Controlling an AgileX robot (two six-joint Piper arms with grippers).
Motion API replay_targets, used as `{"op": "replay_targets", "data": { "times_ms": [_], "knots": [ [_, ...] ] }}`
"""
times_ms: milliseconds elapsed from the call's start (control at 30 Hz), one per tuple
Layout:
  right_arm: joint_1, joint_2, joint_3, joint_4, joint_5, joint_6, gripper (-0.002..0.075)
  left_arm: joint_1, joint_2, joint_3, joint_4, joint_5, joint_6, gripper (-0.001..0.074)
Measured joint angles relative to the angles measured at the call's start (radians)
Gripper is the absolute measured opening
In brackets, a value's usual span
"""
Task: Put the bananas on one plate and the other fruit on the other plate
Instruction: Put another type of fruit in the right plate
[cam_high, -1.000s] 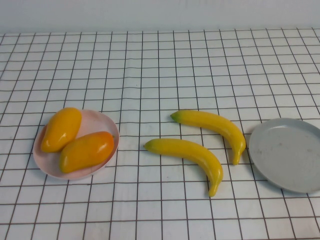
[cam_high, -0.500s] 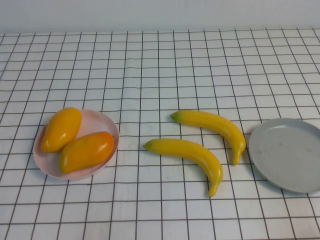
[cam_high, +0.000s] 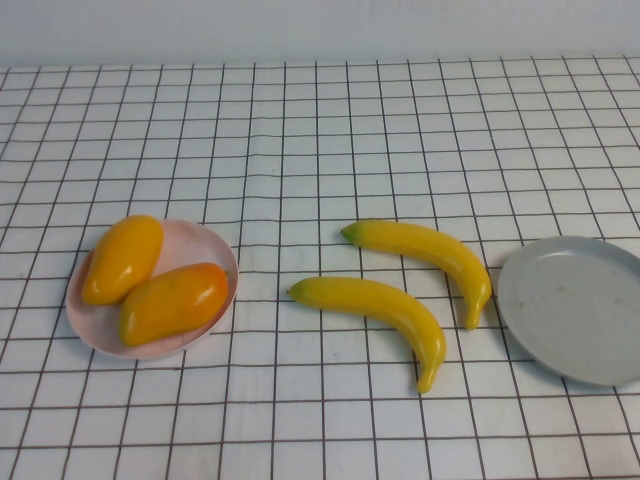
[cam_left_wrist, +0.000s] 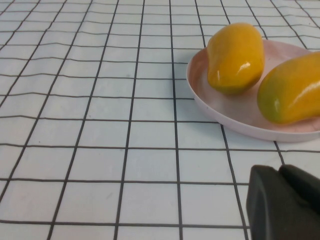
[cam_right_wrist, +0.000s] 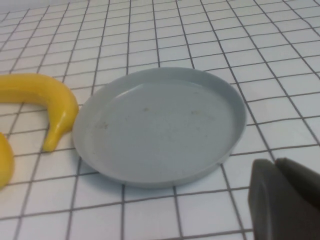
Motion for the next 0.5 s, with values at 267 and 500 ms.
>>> {"op": "replay_targets", "data": {
  "times_ms": [267, 500],
  "knots": [
    [0.0, 0.0, 0.0, 0.76, -0.201, 0.159, -0.0015, -0.008, 0.0, 0.0, 0.0, 0.0, 0.0, -0.0002],
    [0.0, 0.0, 0.0, 0.97, -0.271, 0.08, -0.0015, -0.011, 0.0, 0.0, 0.0, 0.0, 0.0, -0.0002]
  ]
}}
